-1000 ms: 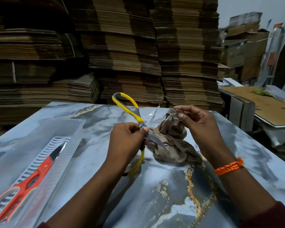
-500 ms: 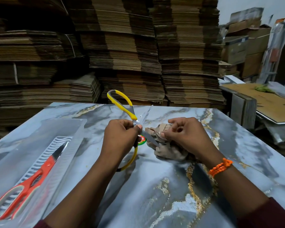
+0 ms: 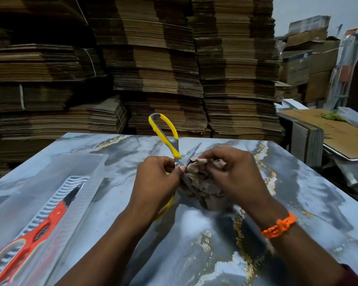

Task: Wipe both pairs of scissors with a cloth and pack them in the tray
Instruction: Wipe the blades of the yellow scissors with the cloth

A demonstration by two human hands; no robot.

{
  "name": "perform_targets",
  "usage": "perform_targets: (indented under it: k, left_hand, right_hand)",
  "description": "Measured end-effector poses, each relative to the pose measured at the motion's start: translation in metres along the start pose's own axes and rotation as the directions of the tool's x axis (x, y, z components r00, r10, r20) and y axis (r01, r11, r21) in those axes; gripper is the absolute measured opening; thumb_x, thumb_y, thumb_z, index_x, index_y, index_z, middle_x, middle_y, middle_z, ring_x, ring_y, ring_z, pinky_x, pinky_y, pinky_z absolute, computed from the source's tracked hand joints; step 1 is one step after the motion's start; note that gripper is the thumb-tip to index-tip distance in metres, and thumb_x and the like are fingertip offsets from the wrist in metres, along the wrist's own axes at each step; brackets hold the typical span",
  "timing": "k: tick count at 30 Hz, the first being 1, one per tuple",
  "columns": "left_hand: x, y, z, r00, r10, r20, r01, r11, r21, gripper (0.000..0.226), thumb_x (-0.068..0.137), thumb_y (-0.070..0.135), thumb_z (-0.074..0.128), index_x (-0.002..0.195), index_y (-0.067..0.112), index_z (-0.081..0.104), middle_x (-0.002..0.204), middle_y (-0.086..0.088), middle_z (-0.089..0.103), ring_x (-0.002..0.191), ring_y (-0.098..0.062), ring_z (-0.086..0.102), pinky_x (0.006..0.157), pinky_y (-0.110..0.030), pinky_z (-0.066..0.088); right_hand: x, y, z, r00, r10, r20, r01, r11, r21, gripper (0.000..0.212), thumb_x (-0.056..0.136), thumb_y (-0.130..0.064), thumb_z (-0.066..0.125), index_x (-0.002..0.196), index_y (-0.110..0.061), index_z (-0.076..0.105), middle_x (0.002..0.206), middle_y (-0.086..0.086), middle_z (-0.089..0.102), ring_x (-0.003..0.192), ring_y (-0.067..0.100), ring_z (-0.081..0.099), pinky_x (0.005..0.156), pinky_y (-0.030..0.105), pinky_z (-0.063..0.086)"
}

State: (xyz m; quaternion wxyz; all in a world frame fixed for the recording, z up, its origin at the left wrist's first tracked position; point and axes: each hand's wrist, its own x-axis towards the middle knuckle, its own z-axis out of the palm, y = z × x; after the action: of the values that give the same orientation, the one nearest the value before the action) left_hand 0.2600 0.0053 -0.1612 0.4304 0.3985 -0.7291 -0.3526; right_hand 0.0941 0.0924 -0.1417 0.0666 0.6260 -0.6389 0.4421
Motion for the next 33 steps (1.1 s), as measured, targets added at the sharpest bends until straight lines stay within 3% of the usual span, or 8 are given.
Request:
perform_targets:
  k: [3, 9, 15, 19, 23, 25, 28, 33]
  left_hand:
    - [-0.005, 0.001, 0.003, 0.995, 0.104, -0.009, -0.103, 0.991, 0.084, 0.013, 0.091, 0.018, 0.071, 0.086, 0.018, 0.083, 0.07, 0.003, 0.077, 0.061, -0.01, 0.07, 0.064, -0.035, 0.06]
    - [-0.009, 0.0, 0.005, 0.977, 0.211, 0.037, -0.214, 0.971, 0.112, 0.027, 0.084, 0.035, 0.061, 0.088, 0.02, 0.082, 0.074, 0.003, 0.078, 0.068, -0.016, 0.073, 0.063, -0.039, 0.059]
    - [-0.008, 0.0, 0.007, 0.948, 0.314, 0.051, -0.318, 0.936, 0.15, 0.015, 0.092, 0.02, 0.068, 0.092, 0.016, 0.082, 0.076, -0.004, 0.074, 0.065, -0.02, 0.068, 0.061, -0.043, 0.057]
    - [-0.014, 0.003, 0.012, 0.944, 0.329, 0.029, -0.33, 0.929, 0.166, 0.013, 0.092, 0.016, 0.069, 0.089, 0.015, 0.082, 0.075, -0.005, 0.074, 0.064, -0.022, 0.066, 0.061, -0.043, 0.056]
    - [-0.011, -0.001, 0.005, 0.96, 0.279, 0.007, -0.278, 0.952, 0.126, 0.019, 0.089, 0.022, 0.064, 0.081, 0.015, 0.08, 0.067, -0.003, 0.074, 0.061, -0.02, 0.068, 0.06, -0.043, 0.056]
    - [-0.009, 0.0, 0.0, 0.97, 0.241, 0.035, -0.244, 0.965, 0.099, 0.018, 0.091, 0.018, 0.067, 0.079, 0.015, 0.081, 0.06, 0.005, 0.071, 0.056, -0.007, 0.067, 0.059, -0.031, 0.057]
    - [-0.007, 0.002, -0.001, 0.981, 0.184, 0.065, -0.188, 0.98, 0.057, 0.023, 0.092, 0.01, 0.071, 0.07, 0.016, 0.076, 0.049, 0.017, 0.062, 0.048, 0.004, 0.06, 0.051, -0.009, 0.042]
    - [-0.005, 0.002, 0.001, 0.983, 0.157, 0.092, -0.156, 0.988, -0.014, 0.017, 0.092, 0.012, 0.073, 0.076, 0.013, 0.08, 0.046, 0.017, 0.061, 0.044, 0.003, 0.059, 0.051, -0.013, 0.045]
  right_hand:
    - [-0.006, -0.009, 0.02, 0.993, -0.034, -0.117, 0.042, 0.997, 0.066, 0.017, 0.082, -0.008, 0.081, 0.092, -0.022, 0.081, 0.086, -0.011, 0.076, 0.082, 0.001, 0.07, 0.077, 0.018, 0.055]
    - [-0.004, -0.001, 0.024, 0.97, 0.18, -0.163, -0.147, 0.969, 0.197, 0.014, 0.081, -0.007, 0.081, 0.087, -0.02, 0.082, 0.083, -0.015, 0.076, 0.081, -0.003, 0.07, 0.072, 0.01, 0.052]
    - [0.003, 0.005, 0.008, 0.923, 0.286, -0.257, -0.204, 0.931, 0.303, 0.011, 0.084, -0.006, 0.08, 0.084, -0.017, 0.078, 0.079, -0.009, 0.075, 0.073, 0.0, 0.071, 0.064, 0.014, 0.055]
    - [-0.001, 0.005, 0.009, 0.932, 0.106, -0.346, -0.089, 0.994, 0.065, 0.016, 0.085, -0.005, 0.076, 0.095, -0.018, 0.08, 0.088, -0.003, 0.074, 0.081, 0.004, 0.069, 0.073, 0.021, 0.058]
    - [-0.014, -0.006, 0.034, 0.962, -0.157, -0.222, 0.16, 0.987, -0.006, 0.019, 0.091, -0.008, 0.071, 0.107, -0.013, 0.079, 0.092, 0.005, 0.067, 0.083, 0.017, 0.068, 0.072, 0.033, 0.057]
    - [-0.014, -0.004, 0.039, 0.957, -0.223, -0.185, 0.221, 0.975, -0.031, 0.019, 0.093, -0.013, 0.069, 0.11, -0.011, 0.079, 0.092, 0.005, 0.067, 0.085, 0.019, 0.066, 0.073, 0.035, 0.056]
    - [-0.01, 0.004, 0.036, 0.956, -0.218, -0.195, 0.215, 0.976, -0.036, 0.019, 0.092, -0.014, 0.072, 0.11, -0.013, 0.079, 0.093, 0.005, 0.068, 0.088, 0.02, 0.066, 0.074, 0.034, 0.056]
    - [0.001, 0.011, 0.028, 0.959, -0.051, -0.278, 0.062, 0.998, 0.031, 0.016, 0.091, -0.012, 0.076, 0.106, -0.013, 0.08, 0.093, 0.004, 0.07, 0.087, 0.014, 0.068, 0.075, 0.029, 0.058]
